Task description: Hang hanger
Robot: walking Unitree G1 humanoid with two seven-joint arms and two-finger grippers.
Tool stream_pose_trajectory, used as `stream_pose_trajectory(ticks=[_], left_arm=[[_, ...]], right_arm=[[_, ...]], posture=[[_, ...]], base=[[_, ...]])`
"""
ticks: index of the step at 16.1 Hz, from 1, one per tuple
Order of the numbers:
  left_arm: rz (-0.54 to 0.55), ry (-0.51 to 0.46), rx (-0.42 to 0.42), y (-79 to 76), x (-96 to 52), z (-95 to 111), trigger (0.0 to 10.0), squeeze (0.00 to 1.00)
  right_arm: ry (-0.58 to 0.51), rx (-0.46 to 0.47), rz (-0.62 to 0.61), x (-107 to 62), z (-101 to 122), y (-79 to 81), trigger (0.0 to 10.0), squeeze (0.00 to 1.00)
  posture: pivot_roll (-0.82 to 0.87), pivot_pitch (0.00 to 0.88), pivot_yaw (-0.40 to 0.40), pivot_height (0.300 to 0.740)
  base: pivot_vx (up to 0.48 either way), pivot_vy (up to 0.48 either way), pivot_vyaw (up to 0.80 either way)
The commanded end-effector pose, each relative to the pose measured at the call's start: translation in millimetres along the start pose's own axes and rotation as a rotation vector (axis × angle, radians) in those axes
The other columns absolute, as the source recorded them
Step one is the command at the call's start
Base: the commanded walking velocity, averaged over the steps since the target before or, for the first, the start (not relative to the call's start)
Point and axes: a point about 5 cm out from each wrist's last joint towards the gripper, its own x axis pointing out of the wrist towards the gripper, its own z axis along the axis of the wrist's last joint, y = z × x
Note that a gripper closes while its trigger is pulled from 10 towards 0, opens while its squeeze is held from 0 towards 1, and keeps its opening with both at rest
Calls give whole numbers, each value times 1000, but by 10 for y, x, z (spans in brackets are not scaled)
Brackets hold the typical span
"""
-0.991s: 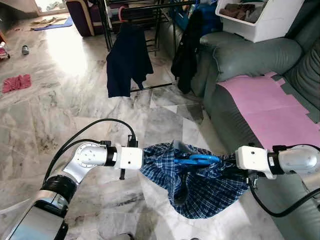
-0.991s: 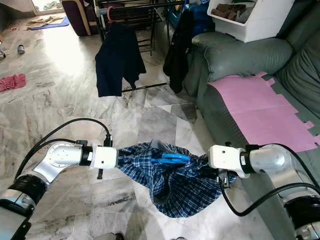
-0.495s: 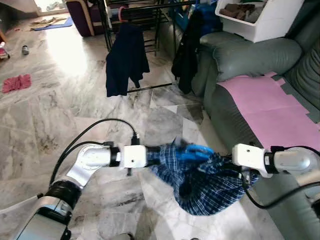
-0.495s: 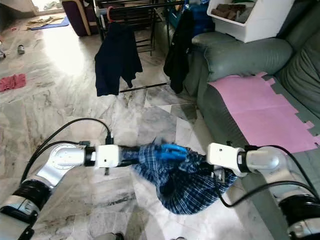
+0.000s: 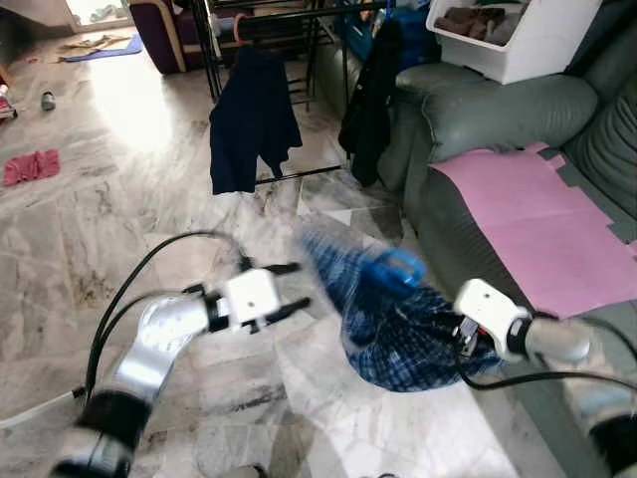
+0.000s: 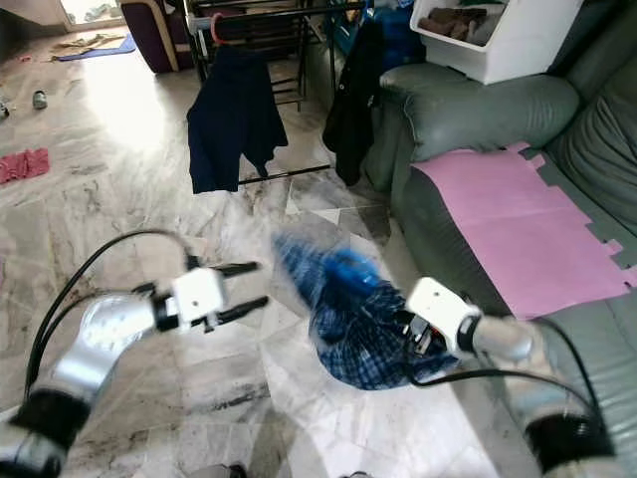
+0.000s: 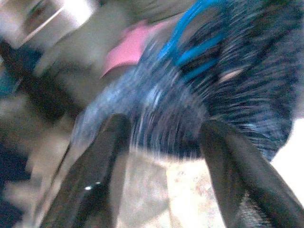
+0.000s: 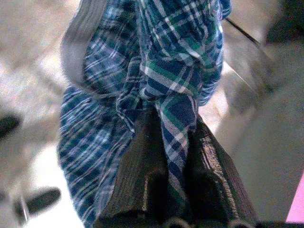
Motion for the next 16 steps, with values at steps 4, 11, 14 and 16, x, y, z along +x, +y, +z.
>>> stream_pose_trajectory(ticks=[4, 11, 14, 16], left_arm=[[588, -29, -310, 31, -140, -84, 10000, 1000], [791, -11, -536, -45, -117, -69, 10000, 0], [779, -26, -545, -32, -93, -53, 10000, 0], [770, -31, -546, -45, -25, -20, 10000, 0]], right_arm=[[-63, 312, -324, -73, -48, -34, 0, 0], [-169, 653, -550, -57, 146, 259, 10000, 0], [-173, 710, -574, -44, 175, 349, 10000, 0], [-184, 733, -526, 13, 230, 442, 10000, 0]], posture=[[-57, 113, -3, 740], [-81, 96, 10, 740], [-85, 86, 12, 740], [-85, 80, 13, 740]], base=[[0, 0, 0], [0, 0, 0], [0, 0, 0], [0, 0, 0]])
